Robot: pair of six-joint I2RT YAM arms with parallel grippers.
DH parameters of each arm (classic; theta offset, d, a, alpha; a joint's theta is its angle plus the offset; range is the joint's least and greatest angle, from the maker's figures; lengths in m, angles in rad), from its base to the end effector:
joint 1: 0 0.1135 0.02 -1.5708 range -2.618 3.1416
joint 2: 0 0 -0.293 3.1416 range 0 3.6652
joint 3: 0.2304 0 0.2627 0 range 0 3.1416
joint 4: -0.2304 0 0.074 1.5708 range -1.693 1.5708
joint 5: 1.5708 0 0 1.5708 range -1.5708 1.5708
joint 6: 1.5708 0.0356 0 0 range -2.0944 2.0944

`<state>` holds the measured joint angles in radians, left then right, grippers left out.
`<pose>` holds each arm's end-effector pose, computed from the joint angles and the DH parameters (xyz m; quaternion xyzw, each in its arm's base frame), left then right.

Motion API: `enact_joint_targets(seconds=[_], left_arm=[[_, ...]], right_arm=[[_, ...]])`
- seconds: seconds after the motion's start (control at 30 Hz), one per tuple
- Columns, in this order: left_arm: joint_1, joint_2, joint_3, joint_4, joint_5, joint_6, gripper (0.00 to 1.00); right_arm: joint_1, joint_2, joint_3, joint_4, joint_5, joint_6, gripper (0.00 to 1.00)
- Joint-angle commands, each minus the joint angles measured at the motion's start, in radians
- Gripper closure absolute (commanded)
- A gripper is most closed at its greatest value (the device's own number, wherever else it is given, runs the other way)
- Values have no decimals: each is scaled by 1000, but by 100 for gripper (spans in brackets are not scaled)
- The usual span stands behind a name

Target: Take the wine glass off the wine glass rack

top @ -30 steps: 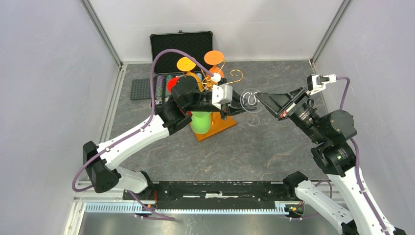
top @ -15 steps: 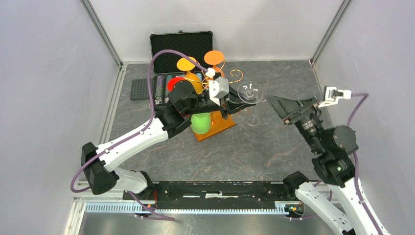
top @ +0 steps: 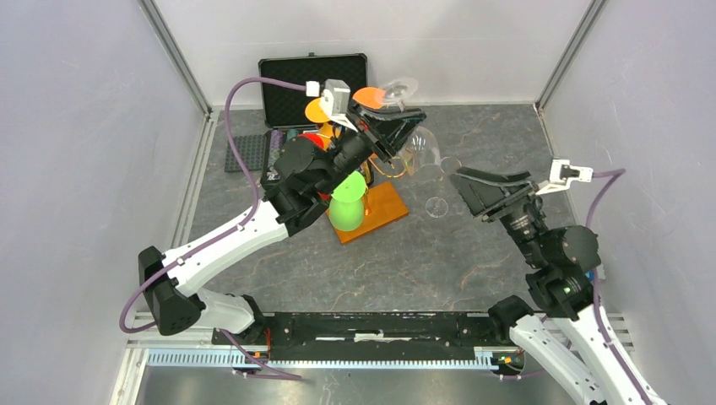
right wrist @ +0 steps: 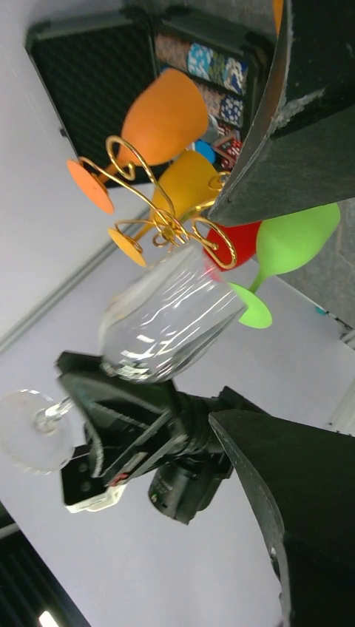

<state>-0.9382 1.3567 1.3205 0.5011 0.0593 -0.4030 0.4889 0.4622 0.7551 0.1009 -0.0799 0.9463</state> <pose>0.1836 -0.2540 0.4996 0.1631 0.4996 -0.5408 0.6567 0.0749 0.0431 0.4174 0.0934 0.5478 0.5632 0.6116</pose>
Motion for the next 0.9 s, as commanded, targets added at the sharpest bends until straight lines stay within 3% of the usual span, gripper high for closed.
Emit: enact_joint_targets(seconds=[0.0,0.23,0.43,0.7,0.87], left_arm=[[-3,-22,73,126,-162,-208,98],[-3,-22,57,158,-189,-251,98],[-4,-16,41,199,-163,-312,98],[-4,-18,10,255,-117,-326,98],[-2,-21,-13,262,-116,-348,98]], right_arm=[[0,56,-49,239,-162,69,4],[0,99,-96,535,-258,166,18],[0,158,-74,560,-271,198,28],[0,220,-114,794,-272,269,36],[0,238,-92,843,-266,250,41]])
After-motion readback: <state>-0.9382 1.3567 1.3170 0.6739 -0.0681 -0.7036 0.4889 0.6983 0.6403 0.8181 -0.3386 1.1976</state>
